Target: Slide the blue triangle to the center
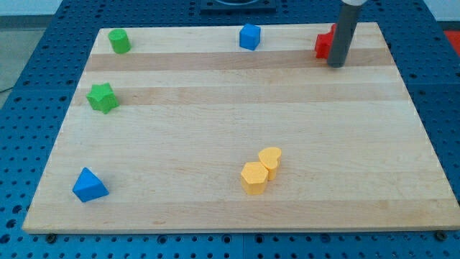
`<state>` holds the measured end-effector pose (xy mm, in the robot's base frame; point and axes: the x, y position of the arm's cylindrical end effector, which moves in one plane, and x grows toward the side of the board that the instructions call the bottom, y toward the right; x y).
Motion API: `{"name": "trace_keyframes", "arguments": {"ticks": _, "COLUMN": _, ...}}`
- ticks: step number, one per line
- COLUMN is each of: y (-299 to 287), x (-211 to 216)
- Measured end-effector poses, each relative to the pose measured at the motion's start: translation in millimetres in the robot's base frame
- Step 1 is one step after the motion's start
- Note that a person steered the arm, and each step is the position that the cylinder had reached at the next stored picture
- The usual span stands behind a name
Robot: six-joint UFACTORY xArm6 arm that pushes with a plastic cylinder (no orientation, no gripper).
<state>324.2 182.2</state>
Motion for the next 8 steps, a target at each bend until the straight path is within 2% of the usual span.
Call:
{"name": "trace_keyframes", "arguments": {"ticks": 1, "y": -52, "x": 42}}
{"name": "trace_keyframes", "arguments": {"ticks": 3, "y": -205, "x": 144}}
{"name": "trace_keyframes", "arguments": {"ticks": 4, "y": -320, "x": 166}}
{"name": "trace_keyframes", "arguments": {"ticks": 5, "y": -446, "x": 166}}
{"name": "trace_keyframes", "arguments": {"ticks": 6, "y": -486, "x": 172}}
{"name": "trace_keyframes", "arguments": {"ticks": 7, "y": -487, "x": 210}}
{"name": "trace_keyframes", "arguments": {"ticks": 8, "y": -481, "x": 277}}
